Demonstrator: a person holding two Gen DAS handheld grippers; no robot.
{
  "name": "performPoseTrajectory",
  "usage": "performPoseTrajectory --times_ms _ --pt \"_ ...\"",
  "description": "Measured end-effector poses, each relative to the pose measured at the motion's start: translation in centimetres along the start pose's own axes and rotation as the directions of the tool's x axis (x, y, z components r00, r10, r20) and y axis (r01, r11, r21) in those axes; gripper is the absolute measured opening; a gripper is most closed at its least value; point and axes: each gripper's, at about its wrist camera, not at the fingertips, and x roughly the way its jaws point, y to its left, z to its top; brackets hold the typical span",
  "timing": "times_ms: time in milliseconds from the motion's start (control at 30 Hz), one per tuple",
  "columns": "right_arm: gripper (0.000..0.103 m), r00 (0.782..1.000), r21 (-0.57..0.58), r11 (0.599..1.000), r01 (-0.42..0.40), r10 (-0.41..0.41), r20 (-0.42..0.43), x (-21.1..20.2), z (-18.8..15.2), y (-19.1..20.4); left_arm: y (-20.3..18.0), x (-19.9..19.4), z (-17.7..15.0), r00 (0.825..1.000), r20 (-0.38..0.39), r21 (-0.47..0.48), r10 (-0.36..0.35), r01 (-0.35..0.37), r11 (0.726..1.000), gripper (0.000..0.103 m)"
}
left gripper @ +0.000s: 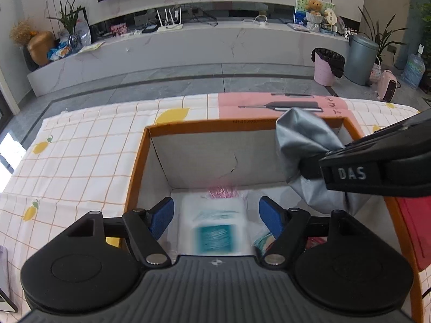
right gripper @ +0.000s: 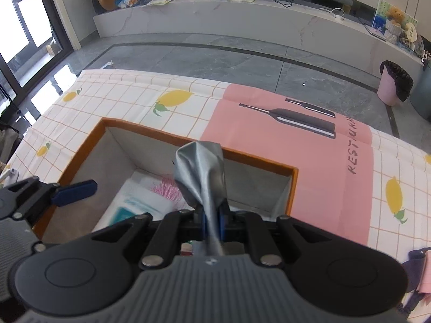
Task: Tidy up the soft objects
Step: 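Open the left tool to drop the packet while the right tool drops the grey bag, then move both tools back to the navy headband and pink cloth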
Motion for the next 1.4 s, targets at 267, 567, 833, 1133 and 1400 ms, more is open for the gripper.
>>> performPoseTrajectory --times_ms 267,567,833,1133,1400 --pt "0.009 0.999 -0.009 1.0 0.023 -0.023 -0.027 0.2 0.3 -0.2 -0.1 -1.3 0.4 0.997 -0.008 0.028 -0.079 0.079 0.996 0.088" --pt "0.034 0.998 -0.012 0.999 0.041 -0.042 -0.05 1.5 -0.1 0.4 1.4 -0.3 0.3 0.993 -0.042 -0.025 -0.108 0.107 0.994 0.088" --pt "0.056 0.997 -0.01 0.998 0.065 -0.065 -0.032 1.0 0.3 1.4 2.4 -0.6 0.3 0.989 -0.034 -0.079 -0.141 0.138 0.987 0.088" --pt "0.087 0.992 -0.023 0.999 0.036 -0.033 0.123 -4.6 0.4 2.2 2.4 -2.5 0.5 0.994 -0.004 -0.106 -0.11 0.109 0.988 0.088" --pt "0.1 0.959 -0.031 0.997 0.064 -0.053 0.28 -12.9 -0.7 -0.6 -0.1 -7.3 1.2 0.988 0.123 -0.083 -0.097 0.107 0.991 0.088"
